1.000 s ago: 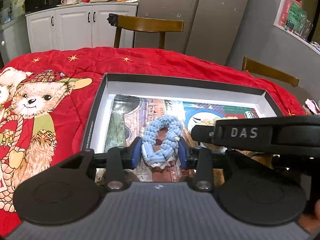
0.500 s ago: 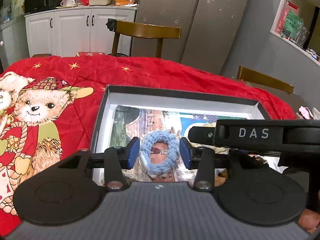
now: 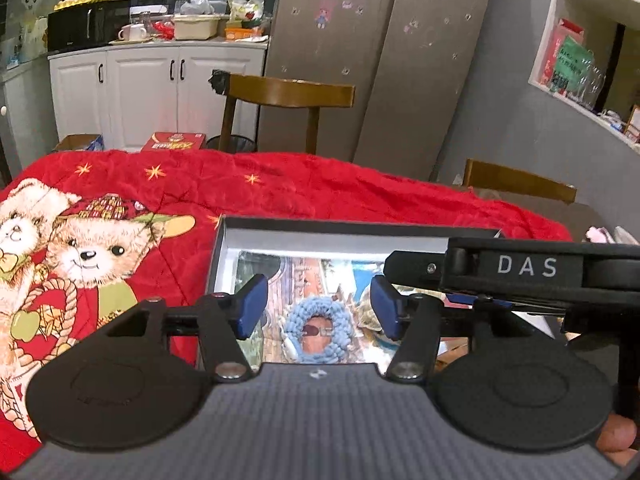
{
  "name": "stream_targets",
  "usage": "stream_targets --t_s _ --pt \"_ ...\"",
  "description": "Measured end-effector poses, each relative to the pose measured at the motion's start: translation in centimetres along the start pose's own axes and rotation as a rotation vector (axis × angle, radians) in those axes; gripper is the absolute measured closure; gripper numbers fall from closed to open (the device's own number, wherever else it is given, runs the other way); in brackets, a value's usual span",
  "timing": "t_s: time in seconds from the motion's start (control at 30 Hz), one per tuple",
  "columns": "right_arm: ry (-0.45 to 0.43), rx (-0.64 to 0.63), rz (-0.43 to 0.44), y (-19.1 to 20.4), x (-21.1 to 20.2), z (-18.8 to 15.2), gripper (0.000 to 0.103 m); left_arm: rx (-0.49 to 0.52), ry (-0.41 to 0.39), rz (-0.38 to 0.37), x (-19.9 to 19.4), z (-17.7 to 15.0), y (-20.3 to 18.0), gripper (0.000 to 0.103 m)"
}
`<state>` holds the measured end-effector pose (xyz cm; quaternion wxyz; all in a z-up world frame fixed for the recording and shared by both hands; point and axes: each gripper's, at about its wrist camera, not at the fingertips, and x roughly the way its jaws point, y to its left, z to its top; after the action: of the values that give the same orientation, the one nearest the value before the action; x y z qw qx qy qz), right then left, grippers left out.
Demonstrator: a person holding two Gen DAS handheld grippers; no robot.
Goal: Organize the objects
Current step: 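Raise both open tools away from the box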
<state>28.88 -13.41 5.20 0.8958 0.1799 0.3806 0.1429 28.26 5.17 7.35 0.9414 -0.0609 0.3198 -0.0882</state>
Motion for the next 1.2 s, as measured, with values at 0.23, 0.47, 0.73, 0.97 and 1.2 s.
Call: stream_targets --t_s 0.23,0.47,0.73,0.97,1.2 --pt "-0.080 -0.026 0.030 1.4 -3.4 0.5 0.026 0.020 -0.082 -0.027 -3.3 1.0 -0.5 0.036" --pt "-0.185 -0.033 0.097 3.1 -8.0 0.6 0.024 0.049 -0.206 -0.043 -8.3 1.8 -0.7 0.030" --pt "-0.307 -0.037 0.098 4.1 -14.9 -0.3 0.020 0.043 -0.241 -0.048 -13.0 1.8 -2.5 0.023" --pt "-0.390 -0.091 0.011 3.8 -20.7 -1.7 0.015 0.010 -0.248 -0.036 -17.2 -0.5 -4.4 0.023" --pt "-0.433 -0.131 -0.028 4.2 -21.6 -5.6 0.008 0.004 -0.249 -0.052 -21.2 -4.3 -4.3 0.022"
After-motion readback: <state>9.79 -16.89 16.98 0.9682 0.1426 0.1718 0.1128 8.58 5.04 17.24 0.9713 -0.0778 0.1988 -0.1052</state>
